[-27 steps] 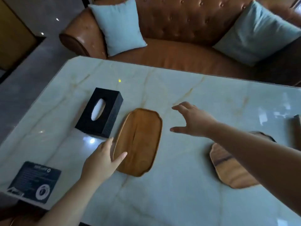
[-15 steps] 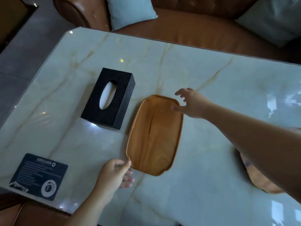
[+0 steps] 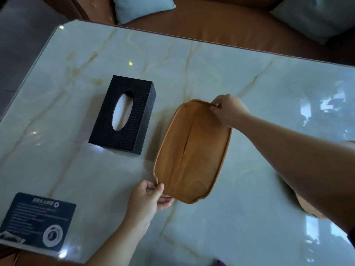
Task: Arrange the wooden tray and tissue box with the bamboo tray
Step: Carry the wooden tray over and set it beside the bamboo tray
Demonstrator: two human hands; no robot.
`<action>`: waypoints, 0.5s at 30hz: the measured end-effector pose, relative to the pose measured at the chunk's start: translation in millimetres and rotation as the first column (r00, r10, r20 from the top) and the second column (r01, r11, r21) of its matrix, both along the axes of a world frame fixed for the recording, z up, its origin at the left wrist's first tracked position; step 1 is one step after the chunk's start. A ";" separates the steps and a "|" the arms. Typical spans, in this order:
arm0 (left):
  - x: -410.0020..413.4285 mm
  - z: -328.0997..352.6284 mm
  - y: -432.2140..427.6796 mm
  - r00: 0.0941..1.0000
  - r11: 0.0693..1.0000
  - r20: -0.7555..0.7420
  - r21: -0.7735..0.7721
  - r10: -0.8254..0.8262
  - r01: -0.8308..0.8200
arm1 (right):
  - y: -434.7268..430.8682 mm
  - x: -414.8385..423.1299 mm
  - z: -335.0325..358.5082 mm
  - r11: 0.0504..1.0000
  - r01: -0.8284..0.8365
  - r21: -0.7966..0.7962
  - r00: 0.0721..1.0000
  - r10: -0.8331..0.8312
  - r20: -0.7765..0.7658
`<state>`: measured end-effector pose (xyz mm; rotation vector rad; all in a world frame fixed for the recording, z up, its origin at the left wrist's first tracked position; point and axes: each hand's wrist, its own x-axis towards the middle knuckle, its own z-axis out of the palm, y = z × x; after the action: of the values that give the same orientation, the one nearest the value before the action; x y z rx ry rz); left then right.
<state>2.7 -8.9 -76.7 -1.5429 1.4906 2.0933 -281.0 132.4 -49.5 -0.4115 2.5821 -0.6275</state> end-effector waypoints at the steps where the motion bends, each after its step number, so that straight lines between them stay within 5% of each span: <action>1: -4.4 1.8 -0.4 1.000 1.000 -0.022 -0.010 -0.015 0.015 | 5.1 -1.6 1.6 1.000 0.027 -0.008 1.000 -0.027 -0.006; 15: -65.1 28.8 87.3 0.956 0.957 -0.135 -0.164 -0.261 0.238 | 176.7 -18.3 28.2 0.969 0.227 -0.100 0.964 -0.238 -0.117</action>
<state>-62.4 78.4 -47.9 -1.1785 1.8226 2.0349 -299.3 309.1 -21.2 -0.1808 2.7580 -0.8195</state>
